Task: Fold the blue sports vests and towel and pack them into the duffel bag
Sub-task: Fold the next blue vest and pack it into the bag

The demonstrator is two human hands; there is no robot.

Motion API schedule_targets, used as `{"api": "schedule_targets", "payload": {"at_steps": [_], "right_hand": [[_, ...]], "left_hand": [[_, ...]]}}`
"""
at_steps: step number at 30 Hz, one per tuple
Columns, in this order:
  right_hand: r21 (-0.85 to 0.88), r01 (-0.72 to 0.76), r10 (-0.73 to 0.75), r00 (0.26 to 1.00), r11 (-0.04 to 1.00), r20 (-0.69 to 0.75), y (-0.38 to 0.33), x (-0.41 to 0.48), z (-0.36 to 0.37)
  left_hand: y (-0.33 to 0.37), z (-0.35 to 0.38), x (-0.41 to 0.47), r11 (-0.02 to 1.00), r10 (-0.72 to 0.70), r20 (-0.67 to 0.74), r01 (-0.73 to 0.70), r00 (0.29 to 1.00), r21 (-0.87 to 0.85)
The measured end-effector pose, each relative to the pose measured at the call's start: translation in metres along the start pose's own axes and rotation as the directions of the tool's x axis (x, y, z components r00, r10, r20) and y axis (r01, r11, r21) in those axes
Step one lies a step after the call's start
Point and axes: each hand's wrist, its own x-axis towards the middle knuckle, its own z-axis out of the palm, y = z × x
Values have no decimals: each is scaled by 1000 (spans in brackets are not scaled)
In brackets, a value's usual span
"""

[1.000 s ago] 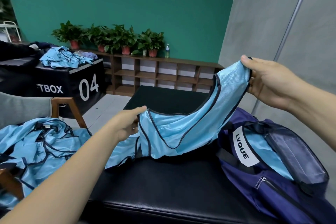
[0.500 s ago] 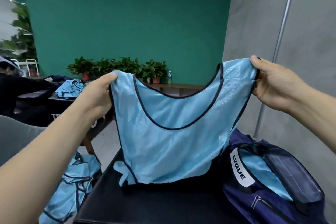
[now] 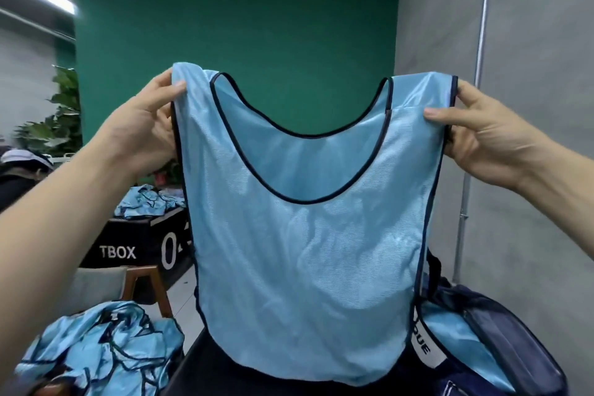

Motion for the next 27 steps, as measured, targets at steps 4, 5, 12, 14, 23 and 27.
{"api": "schedule_targets", "payload": {"at_steps": [4, 5, 12, 14, 23, 27], "right_hand": [[1, 77, -77, 997, 997, 4, -26, -3, -2], [-1, 94, -94, 996, 996, 10, -32, -4, -3], [1, 161, -161, 987, 987, -5, -65, -7, -8], [22, 167, -166, 986, 986, -15, -70, -7, -9], [65, 24, -14, 990, 998, -138, -12, 20, -10], [49, -129, 136, 976, 990, -170, 54, 36, -5]], "left_hand": [[31, 9, 0, 995, 98, 43, -99, 994, 21], [38, 12, -1, 993, 114, 49, -115, 992, 25], [75, 33, -5, 977, 200, 14, -201, 980, 76], [83, 38, -9, 973, 222, -14, -220, 975, 69], [30, 29, 1, 985, 64, -62, -53, 996, 165], [-33, -3, 12, 982, -111, -65, 119, 992, 146]]}}
